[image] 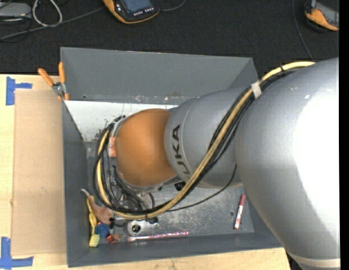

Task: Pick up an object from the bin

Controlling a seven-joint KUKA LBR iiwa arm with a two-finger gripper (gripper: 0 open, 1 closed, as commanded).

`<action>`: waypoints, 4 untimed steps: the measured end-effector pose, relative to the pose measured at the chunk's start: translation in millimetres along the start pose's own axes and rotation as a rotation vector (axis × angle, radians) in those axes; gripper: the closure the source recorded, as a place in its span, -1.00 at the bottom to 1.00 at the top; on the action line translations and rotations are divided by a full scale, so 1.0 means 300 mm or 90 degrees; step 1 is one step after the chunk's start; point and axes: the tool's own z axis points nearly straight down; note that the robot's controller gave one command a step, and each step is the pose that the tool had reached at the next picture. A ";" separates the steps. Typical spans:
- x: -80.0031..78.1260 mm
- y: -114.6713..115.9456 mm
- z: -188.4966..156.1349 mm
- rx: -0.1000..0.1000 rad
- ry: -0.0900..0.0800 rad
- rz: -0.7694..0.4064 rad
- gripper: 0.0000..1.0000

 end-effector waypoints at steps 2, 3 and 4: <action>-0.078 0.025 0.162 0.000 0.001 0.259 -1.00; -0.040 -0.005 0.152 -0.001 0.003 0.274 1.00; -0.040 -0.005 0.152 -0.001 0.003 0.274 1.00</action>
Offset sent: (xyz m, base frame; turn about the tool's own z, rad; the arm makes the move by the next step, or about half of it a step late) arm 0.0239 0.0087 -0.0452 0.4053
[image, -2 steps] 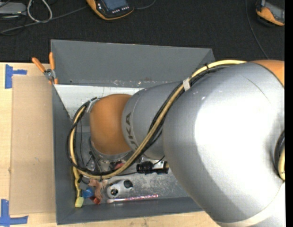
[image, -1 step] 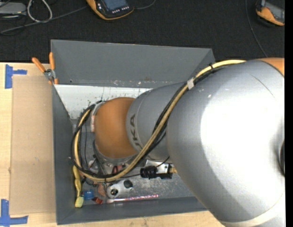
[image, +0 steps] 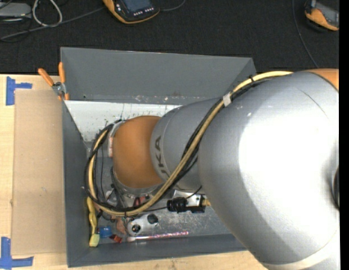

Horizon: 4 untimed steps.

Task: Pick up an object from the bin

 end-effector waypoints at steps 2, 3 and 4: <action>0.002 -0.006 -0.184 0.003 0.003 0.001 1.00; 0.002 -0.006 -0.254 0.003 0.003 0.000 1.00; 0.002 -0.006 -0.299 0.002 0.002 0.000 1.00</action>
Offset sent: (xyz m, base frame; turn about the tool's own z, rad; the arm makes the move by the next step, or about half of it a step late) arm -0.0022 -0.0012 0.0613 0.0006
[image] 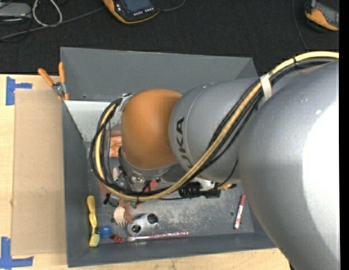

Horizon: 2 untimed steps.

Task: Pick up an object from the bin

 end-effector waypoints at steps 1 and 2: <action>-0.001 -0.001 -0.025 0.000 0.000 0.000 1.00; -0.002 -0.001 -0.043 0.000 0.000 0.000 1.00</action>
Offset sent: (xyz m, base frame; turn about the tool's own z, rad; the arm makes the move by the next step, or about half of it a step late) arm 0.0005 -0.0002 0.0065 0.0003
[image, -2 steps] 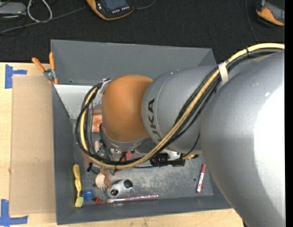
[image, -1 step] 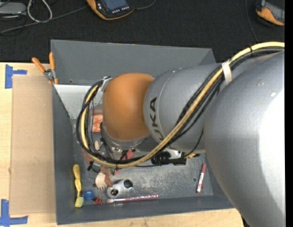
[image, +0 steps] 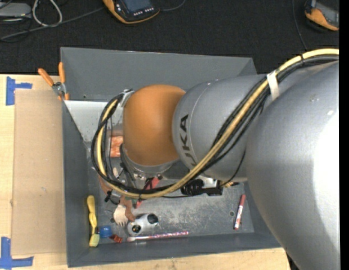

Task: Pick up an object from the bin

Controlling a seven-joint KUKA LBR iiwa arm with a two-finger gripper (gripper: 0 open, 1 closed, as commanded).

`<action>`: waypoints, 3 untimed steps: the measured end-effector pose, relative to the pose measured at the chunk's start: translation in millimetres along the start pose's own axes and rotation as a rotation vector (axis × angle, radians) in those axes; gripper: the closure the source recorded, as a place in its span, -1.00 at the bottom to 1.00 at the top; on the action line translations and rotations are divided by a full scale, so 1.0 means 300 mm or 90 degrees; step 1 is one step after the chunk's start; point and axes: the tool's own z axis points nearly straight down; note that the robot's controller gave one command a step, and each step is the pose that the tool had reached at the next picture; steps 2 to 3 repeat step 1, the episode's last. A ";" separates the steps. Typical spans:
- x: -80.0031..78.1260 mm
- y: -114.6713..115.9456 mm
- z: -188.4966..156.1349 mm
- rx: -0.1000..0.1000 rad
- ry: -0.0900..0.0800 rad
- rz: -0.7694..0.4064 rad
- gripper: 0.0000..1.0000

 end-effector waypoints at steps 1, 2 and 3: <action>-0.001 -0.001 -0.026 0.000 0.001 0.000 1.00; -0.001 -0.001 -0.026 0.000 0.001 0.000 1.00; -0.001 -0.001 -0.026 0.000 0.001 0.000 1.00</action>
Offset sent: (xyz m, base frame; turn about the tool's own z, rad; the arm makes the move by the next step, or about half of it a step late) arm 0.0000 -0.0004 0.0642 0.0003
